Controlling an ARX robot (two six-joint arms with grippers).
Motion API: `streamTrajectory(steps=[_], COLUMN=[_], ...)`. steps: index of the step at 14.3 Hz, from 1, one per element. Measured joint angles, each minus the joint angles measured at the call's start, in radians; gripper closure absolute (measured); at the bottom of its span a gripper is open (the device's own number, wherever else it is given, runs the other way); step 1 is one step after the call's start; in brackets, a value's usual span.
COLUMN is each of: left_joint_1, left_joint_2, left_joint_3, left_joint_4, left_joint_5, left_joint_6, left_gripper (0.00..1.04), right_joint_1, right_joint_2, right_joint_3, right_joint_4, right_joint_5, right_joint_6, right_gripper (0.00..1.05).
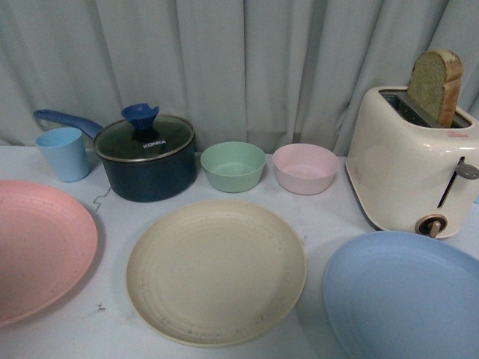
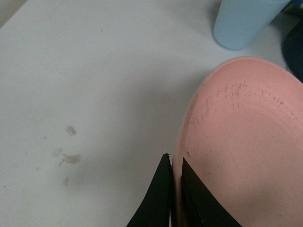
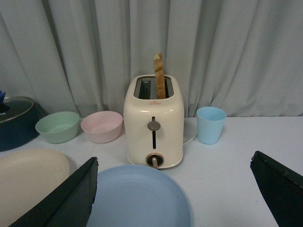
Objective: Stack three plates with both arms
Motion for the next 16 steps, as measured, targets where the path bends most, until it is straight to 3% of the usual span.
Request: streamTrajectory(steps=[2,5,11,16], left_joint_1=[0.007,-0.115,-0.529,-0.61], left_joint_2=[-0.122,-0.26,-0.238,-0.03], left_joint_3=[0.0,-0.006,-0.016,0.092], left_joint_4=[-0.045,-0.055,-0.069,-0.078], left_joint_5=[0.066,0.092,-0.03,-0.118], left_joint_6=[-0.06,-0.176,-0.235,-0.235], left_gripper=[1.02,1.02,1.02,1.02], right_joint_1=[0.0,0.0,0.0,0.0], right_joint_2=[0.0,0.0,0.0,0.0], right_joint_3=[0.0,0.0,0.0,0.0], right_joint_4=[0.0,0.0,0.0,0.0], right_joint_5=[0.0,0.0,0.0,0.0], right_joint_6=[0.0,0.0,0.0,0.0], right_gripper=[0.06,0.06,0.06,0.06])
